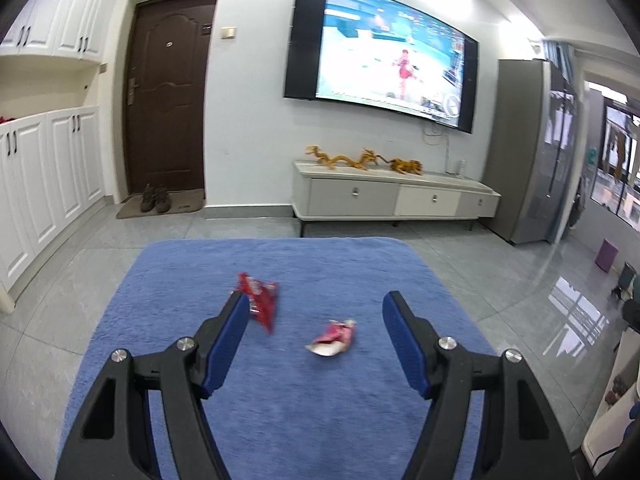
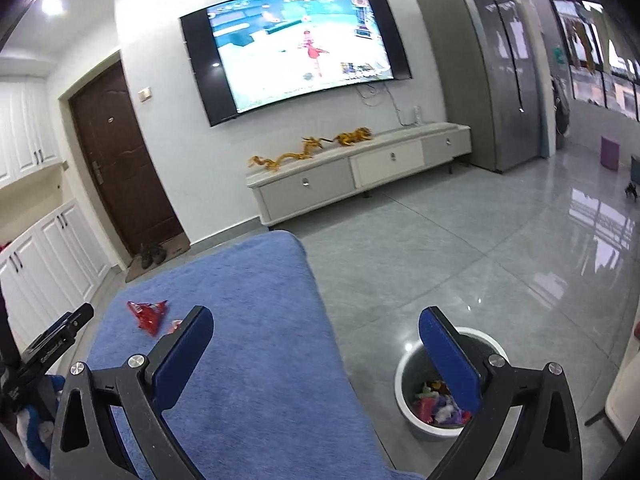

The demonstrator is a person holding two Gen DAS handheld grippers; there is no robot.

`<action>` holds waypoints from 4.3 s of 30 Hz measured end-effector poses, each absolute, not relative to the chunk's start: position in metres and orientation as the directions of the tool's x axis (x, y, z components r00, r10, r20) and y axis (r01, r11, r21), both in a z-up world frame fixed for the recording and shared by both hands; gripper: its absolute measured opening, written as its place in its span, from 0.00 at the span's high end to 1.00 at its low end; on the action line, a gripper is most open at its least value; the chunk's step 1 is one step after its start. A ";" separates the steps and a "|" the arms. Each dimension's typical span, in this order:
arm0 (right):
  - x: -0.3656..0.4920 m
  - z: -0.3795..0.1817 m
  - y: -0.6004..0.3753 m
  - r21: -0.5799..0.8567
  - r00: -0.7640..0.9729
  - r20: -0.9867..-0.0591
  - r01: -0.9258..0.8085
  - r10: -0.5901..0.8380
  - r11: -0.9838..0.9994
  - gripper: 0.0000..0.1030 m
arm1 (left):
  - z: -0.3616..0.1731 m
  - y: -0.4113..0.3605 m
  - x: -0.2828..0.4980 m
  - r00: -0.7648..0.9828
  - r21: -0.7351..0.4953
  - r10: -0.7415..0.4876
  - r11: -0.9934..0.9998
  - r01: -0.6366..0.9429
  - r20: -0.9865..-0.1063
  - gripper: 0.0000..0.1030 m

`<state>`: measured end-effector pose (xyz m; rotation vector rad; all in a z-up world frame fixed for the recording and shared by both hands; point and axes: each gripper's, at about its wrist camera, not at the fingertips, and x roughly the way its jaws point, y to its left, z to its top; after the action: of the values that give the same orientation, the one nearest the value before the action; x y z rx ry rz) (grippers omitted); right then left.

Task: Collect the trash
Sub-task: 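Return both open tools to the last red wrappers on the rug, then grasp the red chip bag with the left tool while the right tool grasps the red-white wrapper, then carry the red chip bag and wrapper to the bin and open both tools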

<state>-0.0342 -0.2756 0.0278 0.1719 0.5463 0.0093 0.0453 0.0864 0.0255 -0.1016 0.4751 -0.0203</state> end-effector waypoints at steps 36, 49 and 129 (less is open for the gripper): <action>0.133 -0.093 -0.104 0.238 0.496 -0.746 -0.425 0.445 0.873 0.08 | -0.087 0.173 0.224 0.688 -0.175 -0.063 0.980 -0.094 -0.723 0.34; 0.177 -0.140 -0.069 0.302 0.408 -0.781 -0.414 0.472 0.858 0.55 | -0.118 0.184 0.236 0.664 -0.238 -0.097 0.963 -0.126 -0.741 0.52; -0.003 -0.179 -0.538 0.344 0.621 -0.784 0.423 0.008 0.838 0.42 | -0.131 -0.365 0.180 0.285 -0.169 -0.400 0.789 0.591 -0.871 0.47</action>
<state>-0.0026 -0.5377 -0.1790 0.5402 0.8769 -0.2526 0.1796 -0.3647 -0.1308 0.2005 1.0969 -0.6681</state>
